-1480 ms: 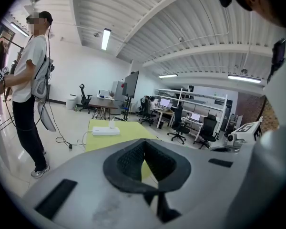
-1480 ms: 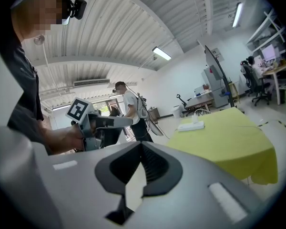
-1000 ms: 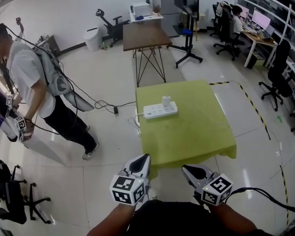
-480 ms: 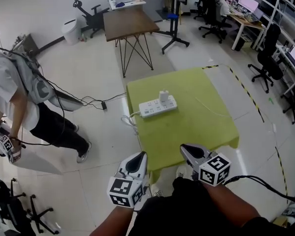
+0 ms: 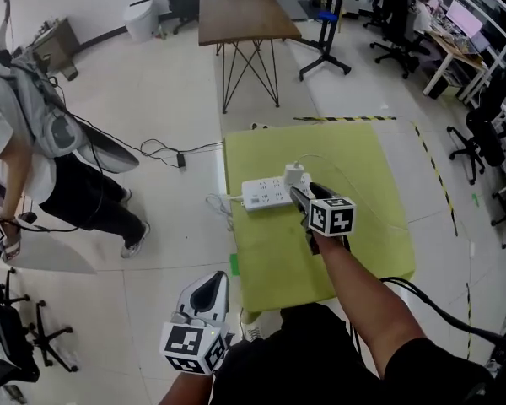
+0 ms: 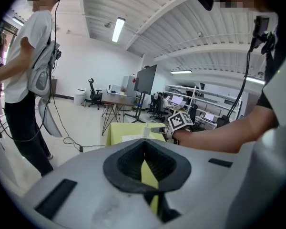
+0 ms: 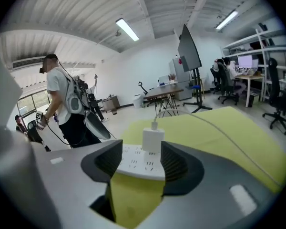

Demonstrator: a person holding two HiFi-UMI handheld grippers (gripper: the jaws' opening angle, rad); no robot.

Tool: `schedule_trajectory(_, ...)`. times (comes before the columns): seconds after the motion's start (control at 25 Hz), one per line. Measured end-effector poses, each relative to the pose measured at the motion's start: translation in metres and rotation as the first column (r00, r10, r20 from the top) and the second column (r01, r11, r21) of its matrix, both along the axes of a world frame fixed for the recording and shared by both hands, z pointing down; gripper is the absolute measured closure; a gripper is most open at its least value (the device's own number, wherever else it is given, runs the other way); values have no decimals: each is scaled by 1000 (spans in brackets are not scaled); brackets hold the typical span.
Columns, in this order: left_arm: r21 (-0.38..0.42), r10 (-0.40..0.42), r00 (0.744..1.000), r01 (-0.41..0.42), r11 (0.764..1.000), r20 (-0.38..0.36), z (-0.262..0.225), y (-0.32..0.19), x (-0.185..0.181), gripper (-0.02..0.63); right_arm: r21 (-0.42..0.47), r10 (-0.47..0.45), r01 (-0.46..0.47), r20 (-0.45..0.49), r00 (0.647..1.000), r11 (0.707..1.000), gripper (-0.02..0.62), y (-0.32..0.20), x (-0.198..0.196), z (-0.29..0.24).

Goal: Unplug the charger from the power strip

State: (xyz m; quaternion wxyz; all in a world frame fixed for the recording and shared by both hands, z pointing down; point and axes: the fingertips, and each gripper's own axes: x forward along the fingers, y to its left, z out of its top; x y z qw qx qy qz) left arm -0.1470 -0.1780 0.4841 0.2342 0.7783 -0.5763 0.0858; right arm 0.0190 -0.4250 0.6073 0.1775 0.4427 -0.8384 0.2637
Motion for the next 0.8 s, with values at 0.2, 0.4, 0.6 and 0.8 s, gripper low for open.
schedule_trajectory(0.2,-37,-106,994,106,994,18,5,-4,-21,600,-30,-16,13,-68,998,999,304,-53,-17,34)
schedule_trajectory(0.4,-62,-177,984,179,982,30,14,2,-26,600,-64,-36,29,-112,993,998,288,-71,-17,56)
schedule_trajectory(0.6,-88,-166,986,166,982,10,25,3,-21,600,-28,-75,72,-126,989,997,324,-71,-28,52)
schedule_trajectory(0.8,-84,-149,989,149,985,9,28,15,-23,600,31,-58,62,-112,992,998,325,-62,-24,38)
